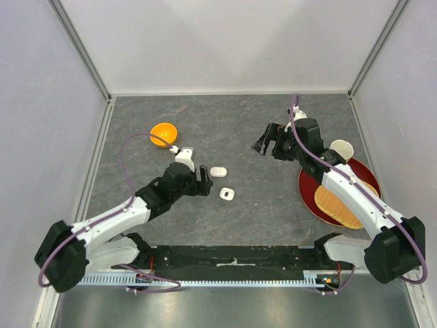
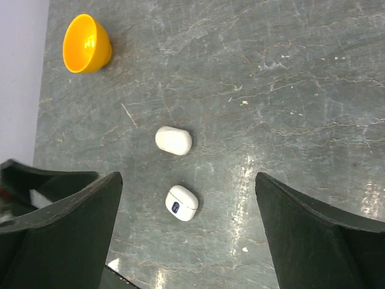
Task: Insert the wireless bluetooth earbuds into the charging case
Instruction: Place the charging case at the center of the board, then reset both arms
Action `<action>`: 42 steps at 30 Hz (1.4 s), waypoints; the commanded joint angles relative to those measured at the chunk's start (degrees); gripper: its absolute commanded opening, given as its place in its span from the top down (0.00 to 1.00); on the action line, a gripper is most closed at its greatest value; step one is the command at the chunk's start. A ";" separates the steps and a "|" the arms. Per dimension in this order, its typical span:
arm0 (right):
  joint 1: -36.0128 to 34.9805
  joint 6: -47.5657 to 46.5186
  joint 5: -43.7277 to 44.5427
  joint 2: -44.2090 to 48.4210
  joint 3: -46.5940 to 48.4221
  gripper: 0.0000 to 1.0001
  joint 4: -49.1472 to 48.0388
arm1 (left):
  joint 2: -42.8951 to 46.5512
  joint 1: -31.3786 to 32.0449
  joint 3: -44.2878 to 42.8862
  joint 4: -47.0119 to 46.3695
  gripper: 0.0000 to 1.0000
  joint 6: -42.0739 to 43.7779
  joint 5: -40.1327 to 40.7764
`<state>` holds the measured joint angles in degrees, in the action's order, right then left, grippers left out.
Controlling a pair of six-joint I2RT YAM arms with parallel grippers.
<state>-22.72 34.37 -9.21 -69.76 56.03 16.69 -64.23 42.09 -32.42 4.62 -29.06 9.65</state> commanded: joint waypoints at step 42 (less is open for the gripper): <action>5.06 -15.99 61.76 5.79 -30.54 0.02 -31.35 | 8.51 -30.31 2.72 -13.06 0.07 3.22 -9.83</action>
<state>-17.76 21.58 42.44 -60.40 27.83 -4.19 -54.74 11.46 -27.38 -5.72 -25.08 -3.97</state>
